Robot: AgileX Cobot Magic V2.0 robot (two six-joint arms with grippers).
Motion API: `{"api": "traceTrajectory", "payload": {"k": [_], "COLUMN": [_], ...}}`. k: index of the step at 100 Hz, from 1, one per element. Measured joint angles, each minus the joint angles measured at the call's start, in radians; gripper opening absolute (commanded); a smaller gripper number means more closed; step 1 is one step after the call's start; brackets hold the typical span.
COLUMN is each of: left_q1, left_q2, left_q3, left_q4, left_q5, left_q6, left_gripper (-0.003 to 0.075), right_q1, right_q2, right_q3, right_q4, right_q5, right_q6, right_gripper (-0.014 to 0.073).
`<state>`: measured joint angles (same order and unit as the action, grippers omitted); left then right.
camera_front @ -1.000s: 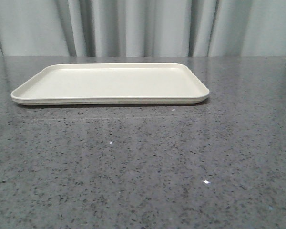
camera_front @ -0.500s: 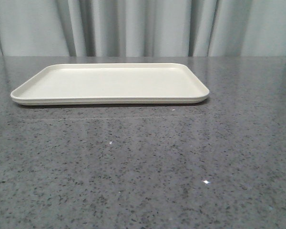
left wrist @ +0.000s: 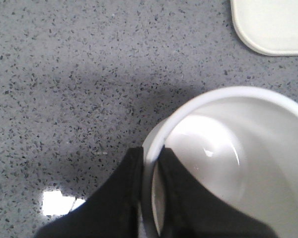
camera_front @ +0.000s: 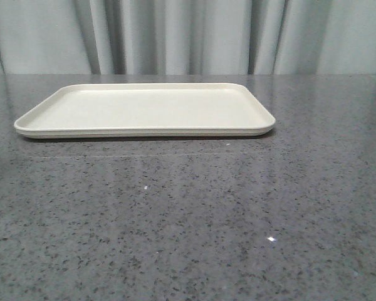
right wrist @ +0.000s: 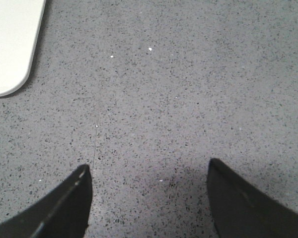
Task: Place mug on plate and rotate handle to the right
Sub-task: 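Lift the white mug with the left gripper toward the cream tray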
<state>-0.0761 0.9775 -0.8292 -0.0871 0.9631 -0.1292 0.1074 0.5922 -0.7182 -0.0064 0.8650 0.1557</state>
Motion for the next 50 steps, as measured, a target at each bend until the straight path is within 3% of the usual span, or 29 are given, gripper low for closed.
{"api": "traceTrajectory", "payload": {"k": [50], "left_q1": [-0.011], "left_q2": [0.084], "left_q3": [-0.329], "left_q4": [-0.13], "left_q5": [0.019], "left_q6": [0.002], "left_gripper": [-0.002], "right_q1": [0.0], "right_q2": [0.0], "right_q3": [0.0], "right_q4": [0.0], "right_q5": [-0.025], "right_q6": [0.0], "right_gripper": [0.05]}}
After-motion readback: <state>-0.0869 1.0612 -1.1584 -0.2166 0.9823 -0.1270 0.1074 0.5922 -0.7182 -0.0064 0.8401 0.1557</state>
